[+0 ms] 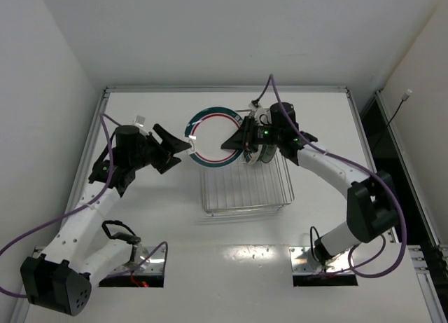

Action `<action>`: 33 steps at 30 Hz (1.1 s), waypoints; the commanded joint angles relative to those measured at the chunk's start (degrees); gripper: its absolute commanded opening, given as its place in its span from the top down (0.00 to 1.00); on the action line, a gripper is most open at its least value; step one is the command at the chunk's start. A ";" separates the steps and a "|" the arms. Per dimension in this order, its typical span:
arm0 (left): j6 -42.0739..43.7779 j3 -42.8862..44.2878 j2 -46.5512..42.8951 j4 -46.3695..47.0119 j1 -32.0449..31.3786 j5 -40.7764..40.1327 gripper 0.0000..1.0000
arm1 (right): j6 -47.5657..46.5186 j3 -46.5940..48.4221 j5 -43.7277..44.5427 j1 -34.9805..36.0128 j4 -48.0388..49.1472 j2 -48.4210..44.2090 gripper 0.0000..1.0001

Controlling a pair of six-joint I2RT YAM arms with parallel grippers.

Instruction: Load the plates into the dish rack

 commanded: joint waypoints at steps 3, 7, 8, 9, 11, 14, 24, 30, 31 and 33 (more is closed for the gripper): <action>8.47 11.13 3.91 -11.46 -0.34 -7.83 0.22 | -15.17 11.31 13.26 -5.16 -20.38 -8.87 1.00; 12.70 17.03 6.64 -21.49 0.19 -16.45 0.18 | -25.82 24.21 35.23 -5.78 -40.69 -10.73 1.00; 13.31 17.57 7.25 -23.42 0.79 -17.60 0.18 | -27.42 25.98 42.75 -5.17 -43.51 -10.03 1.00; 13.32 18.10 7.26 -23.44 0.80 -18.30 0.18 | -30.05 28.96 46.13 -4.64 -47.98 -8.54 1.00; 13.94 18.10 7.26 -24.05 2.03 -18.31 0.18 | -31.74 30.65 53.79 -3.85 -51.43 -7.13 1.00; 13.94 18.10 7.26 -24.05 2.56 -18.31 0.18 | -33.67 30.66 61.97 -2.09 -51.98 -5.19 1.00; 14.46 17.57 7.79 -25.20 3.09 -18.31 0.18 | -35.26 34.09 77.01 5.99 -52.59 4.20 1.00; 14.99 18.10 8.31 -26.25 3.61 -18.31 0.18 | -35.79 37.42 83.08 8.99 -54.52 9.91 1.00; 14.99 18.10 8.84 -26.25 3.61 -18.31 0.18 | -35.79 37.43 83.95 9.59 -54.53 10.62 1.00; 14.99 18.10 8.84 -26.25 3.61 -17.79 0.18 | -35.79 37.43 84.49 10.13 -54.53 11.86 1.00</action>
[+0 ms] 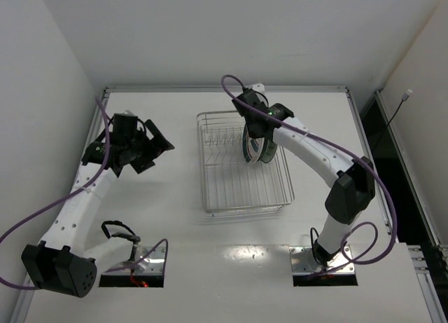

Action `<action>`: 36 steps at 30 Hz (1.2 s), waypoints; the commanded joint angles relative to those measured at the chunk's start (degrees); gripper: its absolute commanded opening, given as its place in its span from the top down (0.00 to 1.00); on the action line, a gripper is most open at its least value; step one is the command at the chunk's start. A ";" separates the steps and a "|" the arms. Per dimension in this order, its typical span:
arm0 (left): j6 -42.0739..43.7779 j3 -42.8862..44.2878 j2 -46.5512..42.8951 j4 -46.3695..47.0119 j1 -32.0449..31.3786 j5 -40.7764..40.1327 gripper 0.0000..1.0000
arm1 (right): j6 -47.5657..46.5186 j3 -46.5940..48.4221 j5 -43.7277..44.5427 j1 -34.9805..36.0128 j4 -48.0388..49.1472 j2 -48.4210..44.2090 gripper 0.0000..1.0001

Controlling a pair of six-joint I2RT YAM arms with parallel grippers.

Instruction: Load the plates into the dish rack

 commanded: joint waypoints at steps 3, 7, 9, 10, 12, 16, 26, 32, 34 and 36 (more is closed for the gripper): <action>1.22 1.53 0.08 -0.76 0.60 0.18 0.18 | -0.64 3.33 5.30 1.13 0.33 2.70 1.00; 1.83 1.53 0.08 -1.29 0.60 0.18 0.18 | 0.68 2.20 1.53 1.13 1.39 4.99 1.00; 1.84 1.53 0.08 -1.30 1.12 0.18 0.18 | 1.29 1.66 0.90 1.13 1.91 5.53 1.00; 1.84 1.53 0.08 -1.82 1.12 0.18 0.18 | 2.51 1.06 0.90 1.13 1.92 5.00 1.00; 2.36 1.53 0.08 -1.82 1.65 0.18 0.18 | 2.52 0.09 1.51 1.74 1.92 4.22 1.00; 2.37 1.53 0.08 -1.82 1.65 0.18 0.18 | 2.52 0.86 2.91 1.74 2.54 0.78 1.00; 2.37 -0.04 0.60 -1.30 1.65 0.71 0.18 | 2.52 8.87 2.30 4.11 0.42 -0.10 1.00; 2.37 -0.05 0.08 -1.30 1.65 0.71 0.18 | 3.14 5.27 1.69 4.64 2.01 -0.10 1.00; 2.37 -0.05 0.08 -1.30 1.65 0.71 0.18 | 3.14 3.61 1.69 4.64 2.01 0.52 1.00; 2.37 -0.05 0.08 -1.30 2.18 0.71 0.18 | 3.14 2.29 1.69 4.64 2.61 0.52 1.00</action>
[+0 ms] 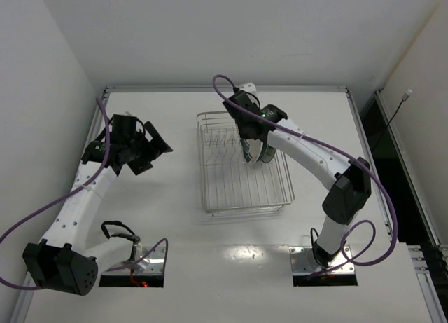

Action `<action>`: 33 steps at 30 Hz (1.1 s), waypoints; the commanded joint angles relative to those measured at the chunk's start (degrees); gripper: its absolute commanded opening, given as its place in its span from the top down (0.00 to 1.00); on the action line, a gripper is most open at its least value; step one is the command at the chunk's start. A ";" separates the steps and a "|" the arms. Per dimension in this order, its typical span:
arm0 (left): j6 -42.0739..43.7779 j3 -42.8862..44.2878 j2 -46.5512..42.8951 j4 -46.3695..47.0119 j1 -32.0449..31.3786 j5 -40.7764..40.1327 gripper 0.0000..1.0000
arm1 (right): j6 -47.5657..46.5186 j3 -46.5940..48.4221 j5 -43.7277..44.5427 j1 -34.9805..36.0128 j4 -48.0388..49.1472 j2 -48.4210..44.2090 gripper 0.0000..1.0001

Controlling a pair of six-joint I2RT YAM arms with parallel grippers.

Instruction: Load the plates into the dish rack

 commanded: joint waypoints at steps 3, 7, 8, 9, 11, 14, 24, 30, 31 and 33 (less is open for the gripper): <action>0.66 -0.53 -0.69 0.56 1.04 0.45 0.18 | 1.13 -2.55 1.45 0.20 3.76 -0.75 1.00; 0.66 -0.53 -0.69 0.56 1.04 0.98 0.18 | 1.13 -3.79 1.45 0.20 4.38 -0.13 1.00; 0.66 -1.05 -0.69 0.56 1.04 0.98 0.18 | 1.13 -3.79 1.45 0.20 4.38 0.39 1.00; 0.66 -1.06 -0.69 0.56 1.04 0.98 0.18 | 1.65 -4.48 1.45 0.20 4.38 0.39 1.00; 0.66 -1.06 -0.69 0.56 1.04 0.98 0.18 | 1.66 -5.71 0.84 0.20 4.99 0.92 1.00; 0.66 -1.06 -0.16 0.56 1.04 0.98 0.18 | 1.66 -6.34 -0.65 0.20 5.52 1.45 1.00; 1.19 -1.59 -0.16 1.09 1.04 1.50 0.18 | 3.59 -8.71 3.03 0.12 6.05 -2.76 1.00; 1.19 -2.11 0.36 1.61 1.57 1.50 0.18 | 3.06 -3.62 6.37 -0.41 3.32 -4.00 1.00; 1.19 -2.11 0.37 1.62 1.57 2.03 0.18 | 3.06 -3.61 6.37 -0.41 3.32 -4.00 1.00; 1.19 -2.11 0.37 1.62 1.57 2.03 0.18 | 3.06 -3.00 6.37 -0.41 2.54 -3.22 1.00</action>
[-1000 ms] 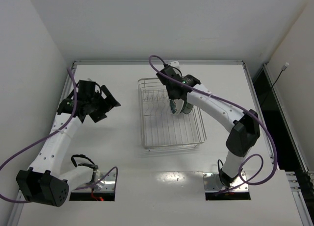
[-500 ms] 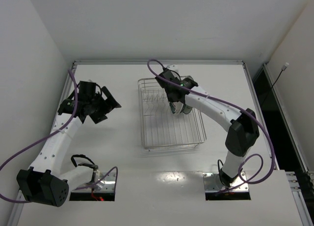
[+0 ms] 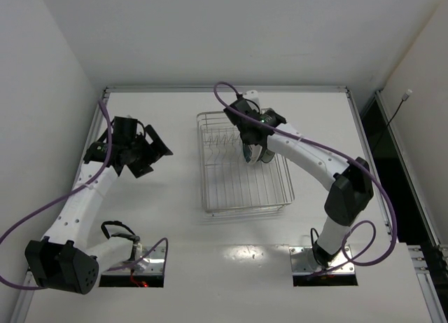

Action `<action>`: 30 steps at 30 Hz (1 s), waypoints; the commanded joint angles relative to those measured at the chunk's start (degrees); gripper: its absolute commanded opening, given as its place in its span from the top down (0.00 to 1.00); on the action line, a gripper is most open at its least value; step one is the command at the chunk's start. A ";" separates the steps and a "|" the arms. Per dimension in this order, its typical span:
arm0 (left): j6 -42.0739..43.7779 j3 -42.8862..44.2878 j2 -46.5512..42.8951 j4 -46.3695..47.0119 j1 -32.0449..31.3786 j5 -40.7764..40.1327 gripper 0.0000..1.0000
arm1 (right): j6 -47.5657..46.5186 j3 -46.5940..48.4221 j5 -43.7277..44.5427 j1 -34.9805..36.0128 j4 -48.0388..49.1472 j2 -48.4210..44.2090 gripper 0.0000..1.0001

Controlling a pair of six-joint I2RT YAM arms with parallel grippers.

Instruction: Load the plates into the dish rack

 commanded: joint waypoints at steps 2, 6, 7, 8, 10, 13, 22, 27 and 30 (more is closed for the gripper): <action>0.77 -0.08 0.04 1.44 0.74 0.94 0.18 | 0.79 3.50 4.14 -0.59 0.10 -1.57 1.00; 0.77 -0.08 0.04 0.92 0.74 0.94 0.18 | 0.79 2.18 3.53 -0.59 0.89 -1.57 1.00; 0.77 -0.08 0.04 0.91 0.74 0.94 0.18 | 0.79 2.18 3.01 -0.59 0.90 -1.04 1.00; 0.77 -0.08 0.04 0.91 0.74 0.94 0.18 | 0.79 2.18 2.39 -0.59 1.42 -1.04 1.00; 0.77 -0.08 0.04 0.91 0.74 0.94 0.18 | 0.79 2.18 1.86 -0.59 1.42 0.36 1.00; 0.77 -0.08 0.04 0.91 0.74 0.94 0.18 | 0.27 2.18 -1.03 -0.59 2.65 1.85 1.00; 1.83 -0.08 0.04 0.91 1.27 0.94 0.18 | 0.88 1.13 -7.80 -1.73 2.65 5.29 0.93; 2.36 -0.61 0.04 0.91 2.40 1.47 0.18 | 0.88 -0.55 -11.14 -3.57 3.80 2.49 0.89; 2.36 -0.61 0.04 0.91 2.41 1.47 0.18 | 0.88 -0.03 -12.55 -4.10 3.19 0.55 0.74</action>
